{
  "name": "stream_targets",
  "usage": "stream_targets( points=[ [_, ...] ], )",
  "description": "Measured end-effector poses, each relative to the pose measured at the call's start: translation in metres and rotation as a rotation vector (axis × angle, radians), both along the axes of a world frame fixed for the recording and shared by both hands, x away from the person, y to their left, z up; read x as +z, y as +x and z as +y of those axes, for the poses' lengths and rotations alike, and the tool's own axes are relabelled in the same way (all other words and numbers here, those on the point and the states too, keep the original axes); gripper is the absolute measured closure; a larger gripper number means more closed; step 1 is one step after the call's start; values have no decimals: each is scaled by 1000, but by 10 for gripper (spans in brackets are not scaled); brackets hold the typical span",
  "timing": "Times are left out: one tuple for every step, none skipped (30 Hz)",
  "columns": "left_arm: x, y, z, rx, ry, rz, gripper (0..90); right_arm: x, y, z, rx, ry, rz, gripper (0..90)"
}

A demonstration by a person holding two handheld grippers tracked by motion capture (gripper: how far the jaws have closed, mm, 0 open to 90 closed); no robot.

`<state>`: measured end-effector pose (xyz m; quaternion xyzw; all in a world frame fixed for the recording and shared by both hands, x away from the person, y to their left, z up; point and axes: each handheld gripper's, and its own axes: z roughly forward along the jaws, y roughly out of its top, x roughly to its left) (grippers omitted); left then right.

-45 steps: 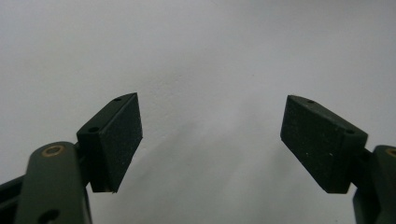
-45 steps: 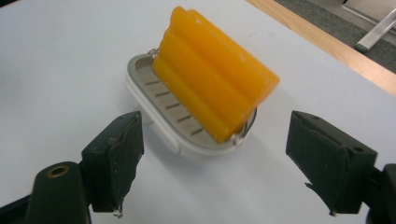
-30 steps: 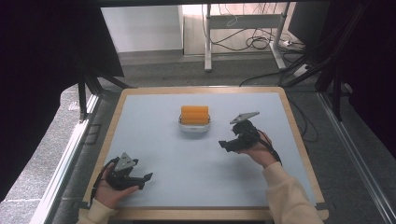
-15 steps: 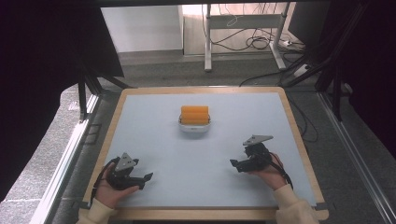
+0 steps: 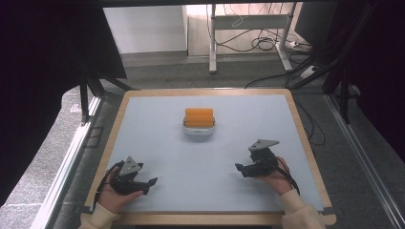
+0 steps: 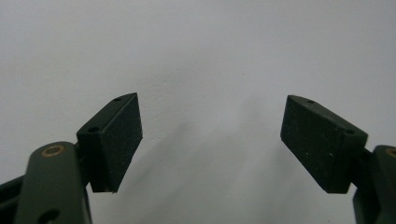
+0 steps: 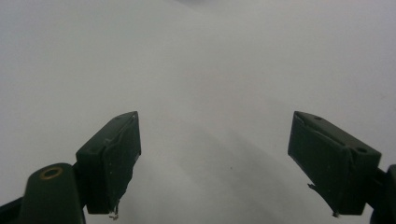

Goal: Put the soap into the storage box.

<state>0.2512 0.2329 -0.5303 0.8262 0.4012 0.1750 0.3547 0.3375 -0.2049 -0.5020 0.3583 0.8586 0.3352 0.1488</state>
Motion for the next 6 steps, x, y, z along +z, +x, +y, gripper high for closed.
stream_targets(
  points=[
    [0, 0, 0, 0, 0, 0, 204, 0, -1, 0, 4, -7, -14, 172],
    [0, 0, 0, 5, -4, -1, 203, 1, -1, 1, 3, -23, -36, 173],
    [0, 0, 1, 10, -6, -2, 203, 3, -2, 2, -3, -35, -64, 175],
    [0, 0, 1, 12, -9, -3, 204, 5, -3, 2, -12, -35, -89, 177],
    [0, 0, 1, 12, -9, -3, 204, 5, -3, 2, -12, -35, -89, 177],
    [0, 0, 2, 15, -13, -6, 204, 6, -2, 2, -19, -22, -95, 177]
  ],
)
